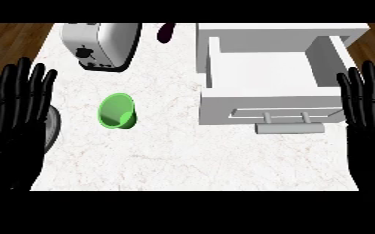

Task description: Pick up the cup, place it into the drawer and close the drawer

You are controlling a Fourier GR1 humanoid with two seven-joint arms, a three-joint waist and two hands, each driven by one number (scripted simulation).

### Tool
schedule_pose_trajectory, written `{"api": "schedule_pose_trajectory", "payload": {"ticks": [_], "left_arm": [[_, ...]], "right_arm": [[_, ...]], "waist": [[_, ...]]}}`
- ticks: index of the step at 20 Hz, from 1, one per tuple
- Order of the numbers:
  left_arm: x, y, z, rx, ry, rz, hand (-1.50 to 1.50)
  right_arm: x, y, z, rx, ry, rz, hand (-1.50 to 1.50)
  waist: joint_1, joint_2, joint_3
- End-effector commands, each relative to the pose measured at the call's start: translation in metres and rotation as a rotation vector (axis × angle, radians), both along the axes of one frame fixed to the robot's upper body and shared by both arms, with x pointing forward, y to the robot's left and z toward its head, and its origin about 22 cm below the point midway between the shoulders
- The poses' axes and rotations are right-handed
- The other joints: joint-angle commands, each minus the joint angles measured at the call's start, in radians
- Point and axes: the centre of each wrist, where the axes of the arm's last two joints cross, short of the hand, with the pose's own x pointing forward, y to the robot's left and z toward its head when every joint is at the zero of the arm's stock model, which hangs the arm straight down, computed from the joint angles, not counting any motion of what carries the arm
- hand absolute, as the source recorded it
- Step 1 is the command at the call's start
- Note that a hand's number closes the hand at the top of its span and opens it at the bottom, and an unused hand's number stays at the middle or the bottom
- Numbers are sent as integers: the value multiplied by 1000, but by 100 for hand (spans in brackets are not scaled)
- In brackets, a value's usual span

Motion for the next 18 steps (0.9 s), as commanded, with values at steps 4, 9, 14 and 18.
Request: {"api": "schedule_pose_trajectory", "payload": {"ticks": [4, 9, 14, 18], "left_arm": [[19, 21, 3, 18, -12, -231, -150], [48, 23, -38, -201, 220, -267, -150], [75, 30, -50, -191, 252, -281, -150], [59, 71, -79, -169, 304, -218, -150]], "right_arm": [[6, 5, 7, -14, -8, 50, -150], [18, 15, -1, -63, 120, 203, -150], [28, 1, 11, -43, 129, 218, -150], [53, 0, 6, -38, 127, 199, -150]], "waist": [[15, -14, 7], [11, -8, 7], [12, -13, 8], [20, -13, 8]]}}
